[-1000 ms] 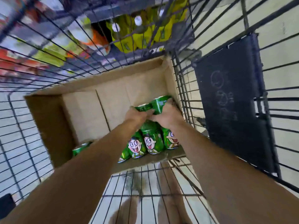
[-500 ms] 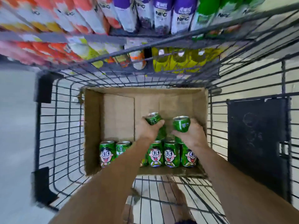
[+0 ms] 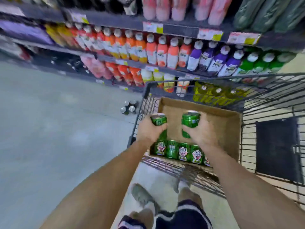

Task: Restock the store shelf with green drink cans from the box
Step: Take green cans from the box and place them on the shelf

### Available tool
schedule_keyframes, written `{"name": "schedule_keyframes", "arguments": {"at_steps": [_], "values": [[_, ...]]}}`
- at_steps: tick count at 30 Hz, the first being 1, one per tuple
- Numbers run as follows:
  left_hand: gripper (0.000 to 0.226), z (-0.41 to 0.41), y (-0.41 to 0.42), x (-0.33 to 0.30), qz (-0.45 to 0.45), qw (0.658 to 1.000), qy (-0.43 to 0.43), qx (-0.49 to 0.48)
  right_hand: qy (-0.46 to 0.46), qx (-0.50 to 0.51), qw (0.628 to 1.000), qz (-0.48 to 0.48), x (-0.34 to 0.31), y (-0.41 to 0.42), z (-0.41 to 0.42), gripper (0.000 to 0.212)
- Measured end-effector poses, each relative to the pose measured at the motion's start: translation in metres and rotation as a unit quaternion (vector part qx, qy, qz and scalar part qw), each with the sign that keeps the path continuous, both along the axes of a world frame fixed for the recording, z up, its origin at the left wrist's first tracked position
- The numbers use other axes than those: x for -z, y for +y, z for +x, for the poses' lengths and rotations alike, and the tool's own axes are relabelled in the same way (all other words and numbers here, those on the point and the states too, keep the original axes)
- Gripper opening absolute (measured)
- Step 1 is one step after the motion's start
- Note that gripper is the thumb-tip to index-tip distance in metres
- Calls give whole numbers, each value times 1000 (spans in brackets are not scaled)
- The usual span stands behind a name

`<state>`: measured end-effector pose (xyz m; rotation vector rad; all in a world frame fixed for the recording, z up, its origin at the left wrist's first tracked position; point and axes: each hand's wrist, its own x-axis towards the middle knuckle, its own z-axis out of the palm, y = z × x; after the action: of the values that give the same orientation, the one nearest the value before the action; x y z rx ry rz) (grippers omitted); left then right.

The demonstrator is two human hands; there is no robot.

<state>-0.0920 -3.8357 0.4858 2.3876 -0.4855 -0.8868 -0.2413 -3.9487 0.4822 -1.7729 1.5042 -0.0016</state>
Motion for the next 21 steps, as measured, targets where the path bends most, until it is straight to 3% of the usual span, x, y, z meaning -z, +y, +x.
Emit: {"name": "schedule_keyframes", "arguments": {"at_steps": [4, 10, 21], "values": [[62, 34, 52, -57, -59, 997, -24, -33, -44, -51, 997, -41, -61, 42, 52, 80], [64, 101, 122, -127, -125, 988, -51, -69, -84, -116, 982, -124, -142, 103, 127, 77], [53, 219, 177, -233, -260, 950, -128, -118, -228, -162, 947, -158, -240, 155, 250, 73]]}}
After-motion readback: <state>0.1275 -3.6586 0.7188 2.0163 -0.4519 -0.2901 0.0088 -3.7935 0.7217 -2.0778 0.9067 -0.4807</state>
